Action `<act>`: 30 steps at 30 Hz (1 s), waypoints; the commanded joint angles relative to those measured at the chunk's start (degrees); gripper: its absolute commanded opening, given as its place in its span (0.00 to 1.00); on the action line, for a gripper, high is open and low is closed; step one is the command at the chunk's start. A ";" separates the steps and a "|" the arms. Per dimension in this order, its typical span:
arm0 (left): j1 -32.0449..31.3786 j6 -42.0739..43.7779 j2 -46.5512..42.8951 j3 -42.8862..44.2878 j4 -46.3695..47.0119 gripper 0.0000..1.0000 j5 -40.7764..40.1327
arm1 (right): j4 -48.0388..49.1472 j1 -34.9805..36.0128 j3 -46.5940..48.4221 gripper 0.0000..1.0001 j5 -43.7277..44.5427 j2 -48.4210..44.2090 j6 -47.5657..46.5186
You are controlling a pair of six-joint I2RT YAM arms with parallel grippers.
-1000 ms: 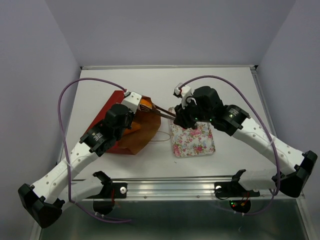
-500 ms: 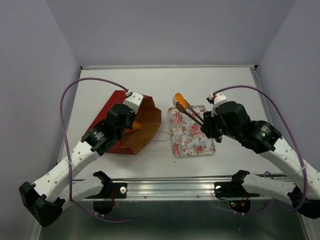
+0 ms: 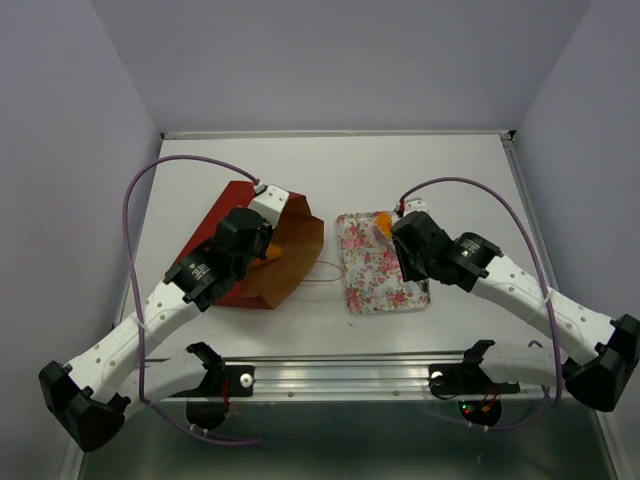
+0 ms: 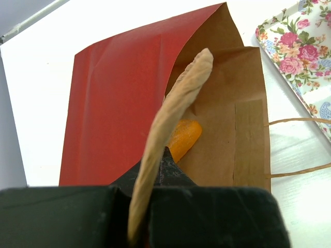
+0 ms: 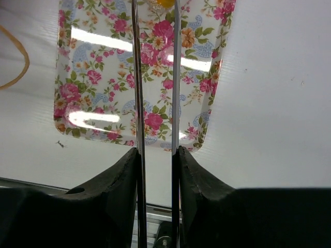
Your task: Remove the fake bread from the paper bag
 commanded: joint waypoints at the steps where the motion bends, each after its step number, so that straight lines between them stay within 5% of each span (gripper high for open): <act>1: -0.49 -0.34 -0.36 3.08 2.12 0.00 -0.50 | 4.73 0.37 -0.91 0.21 3.61 2.67 0.48; 3: -0.49 -0.43 -0.45 3.08 2.03 0.00 -0.50 | 5.52 0.37 -1.35 0.31 2.29 3.03 0.31; 12: -0.75 -0.61 -0.10 3.26 1.77 0.00 -1.90 | 5.26 0.37 -1.09 0.50 0.53 1.89 1.01; 21: -1.02 -0.87 -0.80 3.34 1.42 0.00 -2.52 | 5.00 0.37 1.02 0.58 -2.02 1.54 0.04; 30: -1.11 -1.05 -0.98 3.52 1.33 0.00 -2.69 | 6.04 0.37 5.24 0.50 -8.86 -2.15 -4.17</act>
